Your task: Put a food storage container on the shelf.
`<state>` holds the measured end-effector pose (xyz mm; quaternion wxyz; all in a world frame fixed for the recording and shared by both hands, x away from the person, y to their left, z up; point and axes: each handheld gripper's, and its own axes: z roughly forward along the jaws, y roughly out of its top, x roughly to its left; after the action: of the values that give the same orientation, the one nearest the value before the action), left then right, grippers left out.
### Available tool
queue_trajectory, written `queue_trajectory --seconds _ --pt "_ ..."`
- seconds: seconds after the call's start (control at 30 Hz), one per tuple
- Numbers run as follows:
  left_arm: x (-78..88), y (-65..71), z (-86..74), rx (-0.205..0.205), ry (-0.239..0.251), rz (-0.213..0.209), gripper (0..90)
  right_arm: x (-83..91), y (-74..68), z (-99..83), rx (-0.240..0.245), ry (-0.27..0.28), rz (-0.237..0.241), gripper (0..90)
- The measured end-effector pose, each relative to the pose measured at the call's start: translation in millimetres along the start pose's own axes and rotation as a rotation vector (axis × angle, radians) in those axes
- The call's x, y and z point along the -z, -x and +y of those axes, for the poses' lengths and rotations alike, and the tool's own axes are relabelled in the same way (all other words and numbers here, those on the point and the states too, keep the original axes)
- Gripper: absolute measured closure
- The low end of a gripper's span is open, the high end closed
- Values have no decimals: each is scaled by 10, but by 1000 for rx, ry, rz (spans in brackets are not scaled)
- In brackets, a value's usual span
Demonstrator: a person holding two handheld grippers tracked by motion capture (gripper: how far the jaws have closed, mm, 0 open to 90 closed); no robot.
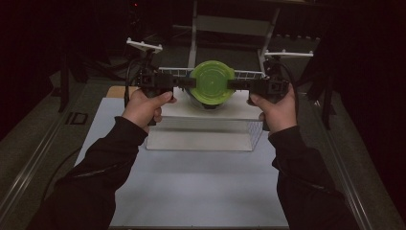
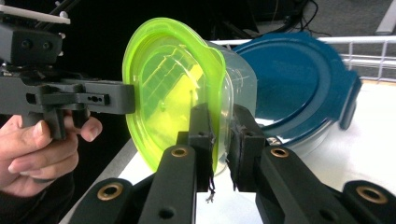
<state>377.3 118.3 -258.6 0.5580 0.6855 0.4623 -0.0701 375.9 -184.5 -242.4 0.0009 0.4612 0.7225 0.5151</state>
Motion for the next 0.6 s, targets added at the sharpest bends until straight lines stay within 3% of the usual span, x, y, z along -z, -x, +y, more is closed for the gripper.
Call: queue_trajectory --seconds 0.3,0.6 --pt "-124 -124 117 54 -9 5 803 -115 151 135 -45 -4 -31 804" --pt "-168 -175 180 92 5 12 779 -179 174 256 -76 -25 -63 788"
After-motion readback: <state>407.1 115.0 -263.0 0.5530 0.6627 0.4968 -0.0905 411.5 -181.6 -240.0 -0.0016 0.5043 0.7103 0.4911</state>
